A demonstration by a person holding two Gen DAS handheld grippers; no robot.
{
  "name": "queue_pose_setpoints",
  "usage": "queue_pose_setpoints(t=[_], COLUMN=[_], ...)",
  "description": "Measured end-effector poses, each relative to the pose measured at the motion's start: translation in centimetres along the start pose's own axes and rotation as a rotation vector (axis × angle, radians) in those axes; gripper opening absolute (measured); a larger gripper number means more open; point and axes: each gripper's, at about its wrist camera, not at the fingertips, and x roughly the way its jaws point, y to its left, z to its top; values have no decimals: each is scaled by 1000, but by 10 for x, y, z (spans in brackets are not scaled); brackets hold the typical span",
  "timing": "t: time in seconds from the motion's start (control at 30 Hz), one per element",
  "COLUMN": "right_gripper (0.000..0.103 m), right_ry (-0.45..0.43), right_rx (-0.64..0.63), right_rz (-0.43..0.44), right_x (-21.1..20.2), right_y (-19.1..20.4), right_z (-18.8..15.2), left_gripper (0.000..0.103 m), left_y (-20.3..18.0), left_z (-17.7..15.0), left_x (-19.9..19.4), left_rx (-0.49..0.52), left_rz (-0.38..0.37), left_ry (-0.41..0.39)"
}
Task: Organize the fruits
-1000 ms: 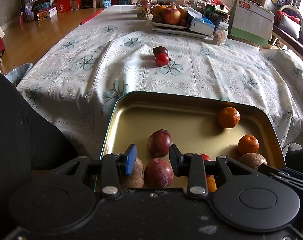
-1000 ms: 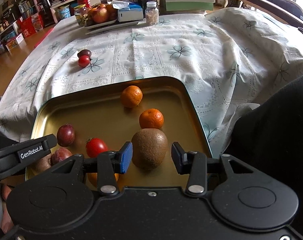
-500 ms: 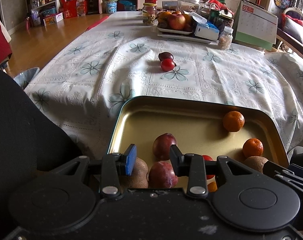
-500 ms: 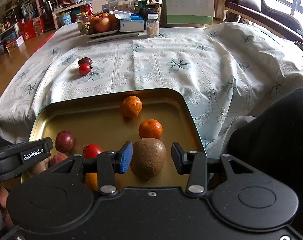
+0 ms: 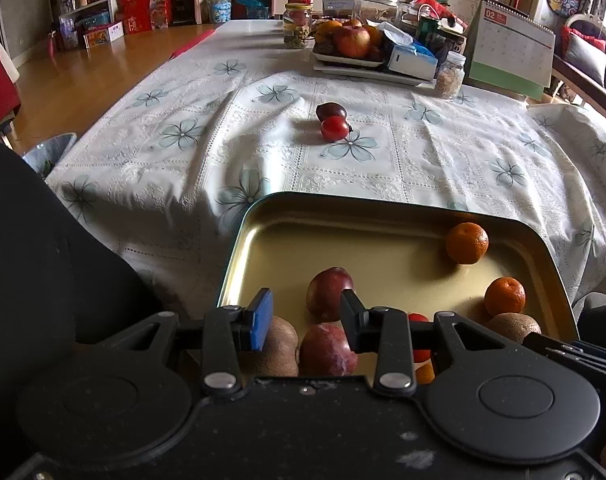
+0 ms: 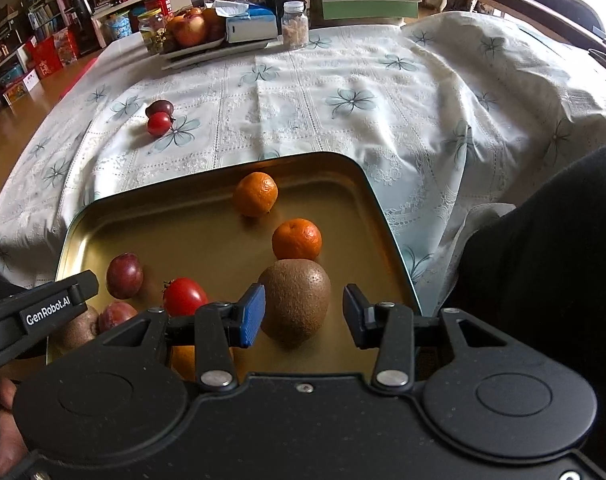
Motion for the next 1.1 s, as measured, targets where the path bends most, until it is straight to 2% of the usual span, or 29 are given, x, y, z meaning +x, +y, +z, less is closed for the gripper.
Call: queue_pose_setpoints(t=[0.2,0.5,0.63,0.83,1.1], right_gripper=[51,50,50,50,50], right_ry=[-3,101,162,232,253], right_rx=[-1,-17,-61,-37,-34], right_rz=[-8,48,42,69,100], right_x=[0,10,17,20,19], right_y=[1,1,7,4,4], right_z=[0,3,3,13,44], left_gripper=[37,37,37,37,37], left_y=[-1,1,-2,2,8], left_z=[0,1,2,8,28], left_x=[1,0,4,9,8], left_rx=[2,-14,10,4,-10], left_rz=[4,1,11,-11,-46], left_ry=[10,20,69,143,202])
